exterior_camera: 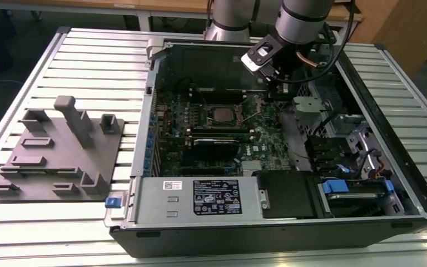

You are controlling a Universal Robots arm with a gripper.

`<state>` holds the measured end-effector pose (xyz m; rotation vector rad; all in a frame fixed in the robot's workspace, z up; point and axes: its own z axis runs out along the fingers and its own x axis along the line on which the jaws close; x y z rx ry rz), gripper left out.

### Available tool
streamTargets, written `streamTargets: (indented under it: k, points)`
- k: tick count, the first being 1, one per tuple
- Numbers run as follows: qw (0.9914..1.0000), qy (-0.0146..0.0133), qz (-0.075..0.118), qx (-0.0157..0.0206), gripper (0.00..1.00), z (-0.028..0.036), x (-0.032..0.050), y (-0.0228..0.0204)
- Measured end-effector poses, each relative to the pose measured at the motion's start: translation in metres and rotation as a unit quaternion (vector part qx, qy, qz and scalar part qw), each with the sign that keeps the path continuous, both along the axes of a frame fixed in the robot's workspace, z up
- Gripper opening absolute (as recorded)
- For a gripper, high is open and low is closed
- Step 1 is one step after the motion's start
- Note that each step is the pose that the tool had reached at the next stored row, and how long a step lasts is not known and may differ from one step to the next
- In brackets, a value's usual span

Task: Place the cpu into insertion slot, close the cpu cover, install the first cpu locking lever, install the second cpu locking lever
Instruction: 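Close the cpu cover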

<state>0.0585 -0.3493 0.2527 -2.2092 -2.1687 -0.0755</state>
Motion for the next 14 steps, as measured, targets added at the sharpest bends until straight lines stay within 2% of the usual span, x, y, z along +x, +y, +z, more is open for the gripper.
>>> streamTargets:
  k: [6, 14]
  points:
    - [1.0, 0.0002, 0.0, 0.0004, 0.11, -0.0082, 0.0001, 0.0]
    - [1.0, 0.0002, 0.001, 0.0015, 0.11, -0.0091, -0.0092, 0.0002]
